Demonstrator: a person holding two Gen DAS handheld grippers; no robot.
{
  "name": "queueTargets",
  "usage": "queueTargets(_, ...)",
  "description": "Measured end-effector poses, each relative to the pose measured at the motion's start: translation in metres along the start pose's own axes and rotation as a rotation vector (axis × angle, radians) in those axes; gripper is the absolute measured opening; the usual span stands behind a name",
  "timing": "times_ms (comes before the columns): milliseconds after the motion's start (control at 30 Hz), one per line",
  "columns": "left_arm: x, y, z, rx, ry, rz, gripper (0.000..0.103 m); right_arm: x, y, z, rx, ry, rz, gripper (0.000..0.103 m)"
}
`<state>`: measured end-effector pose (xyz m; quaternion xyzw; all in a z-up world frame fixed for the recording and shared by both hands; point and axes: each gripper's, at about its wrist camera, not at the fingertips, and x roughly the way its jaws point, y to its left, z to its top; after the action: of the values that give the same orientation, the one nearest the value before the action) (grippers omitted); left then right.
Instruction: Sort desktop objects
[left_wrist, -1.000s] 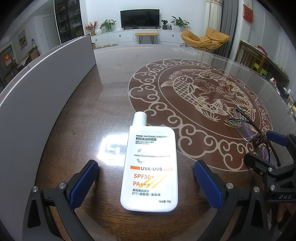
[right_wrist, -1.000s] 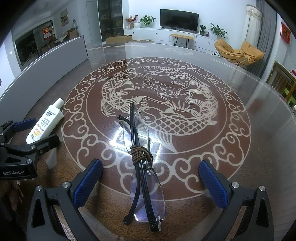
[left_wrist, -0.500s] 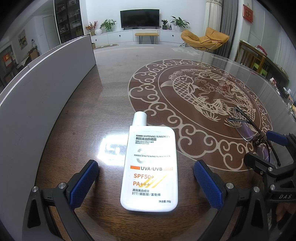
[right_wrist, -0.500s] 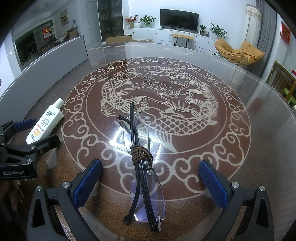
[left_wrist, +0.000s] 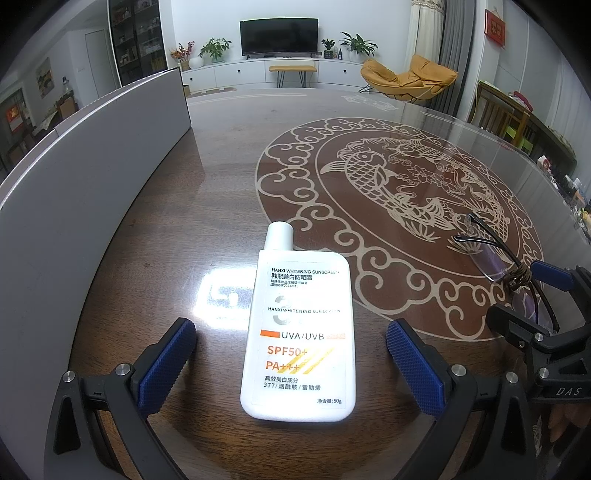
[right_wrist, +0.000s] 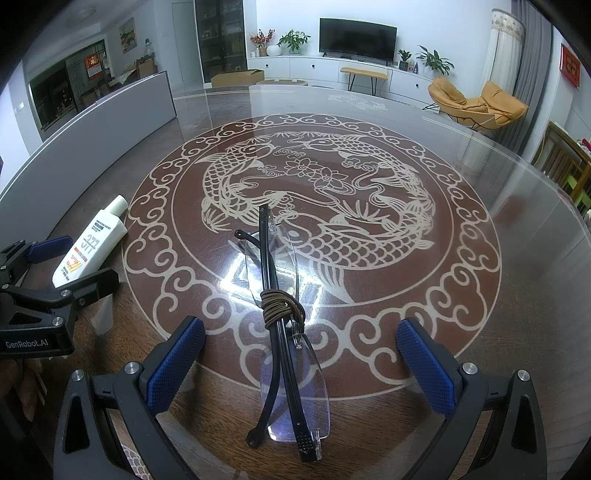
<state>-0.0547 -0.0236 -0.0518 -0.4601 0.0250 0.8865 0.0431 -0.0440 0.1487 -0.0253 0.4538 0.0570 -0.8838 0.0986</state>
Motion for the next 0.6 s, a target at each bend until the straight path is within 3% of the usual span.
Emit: queueTargets(600, 0.0, 0.0001, 0.0005, 0.002, -0.001, 0.001, 0.103, -0.0007, 0.0002, 0.0002, 0.0, 0.0, 0.0, 0.103)
